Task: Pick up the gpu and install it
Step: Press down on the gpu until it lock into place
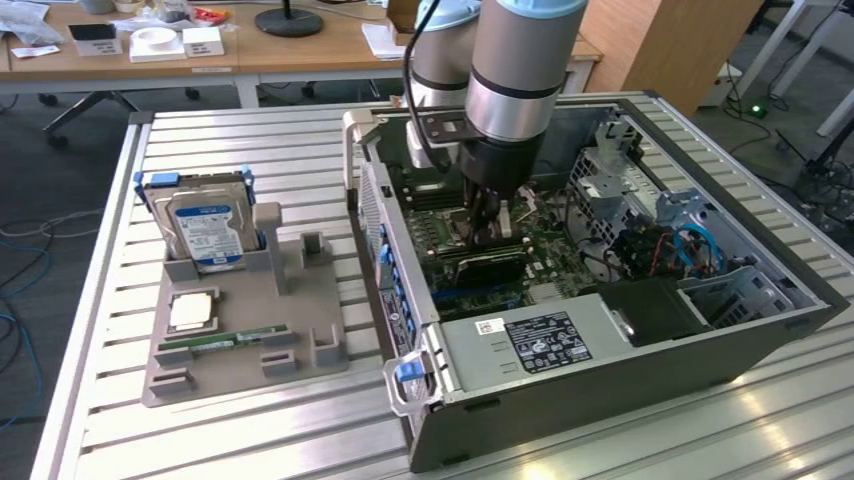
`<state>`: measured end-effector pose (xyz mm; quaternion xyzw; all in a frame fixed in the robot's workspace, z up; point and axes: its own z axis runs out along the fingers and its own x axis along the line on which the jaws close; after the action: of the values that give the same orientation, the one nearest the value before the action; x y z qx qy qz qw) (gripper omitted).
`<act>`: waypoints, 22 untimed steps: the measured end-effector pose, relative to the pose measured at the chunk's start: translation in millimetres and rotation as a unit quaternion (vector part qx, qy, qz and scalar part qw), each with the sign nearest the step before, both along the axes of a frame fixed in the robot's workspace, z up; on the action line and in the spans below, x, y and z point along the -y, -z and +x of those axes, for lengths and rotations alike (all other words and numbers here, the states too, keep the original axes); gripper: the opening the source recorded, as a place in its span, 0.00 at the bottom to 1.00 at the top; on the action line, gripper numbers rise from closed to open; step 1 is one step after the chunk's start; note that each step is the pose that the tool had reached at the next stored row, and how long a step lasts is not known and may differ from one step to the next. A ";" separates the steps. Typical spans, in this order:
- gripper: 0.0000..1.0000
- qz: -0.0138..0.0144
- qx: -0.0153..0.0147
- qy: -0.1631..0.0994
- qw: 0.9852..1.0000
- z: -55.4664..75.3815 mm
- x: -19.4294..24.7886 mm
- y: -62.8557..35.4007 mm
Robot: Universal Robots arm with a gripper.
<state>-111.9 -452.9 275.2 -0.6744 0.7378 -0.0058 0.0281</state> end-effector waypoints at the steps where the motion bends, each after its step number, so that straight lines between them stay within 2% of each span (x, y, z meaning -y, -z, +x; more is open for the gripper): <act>1: 0.11 0.000 0.000 0.000 1.000 0.0 0.0 1.0; 22: 0.11 0.000 0.000 0.000 1.000 -0.6 -0.3 4.8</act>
<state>-112.6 -452.7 270.4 -0.6744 0.7378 -0.0058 0.0280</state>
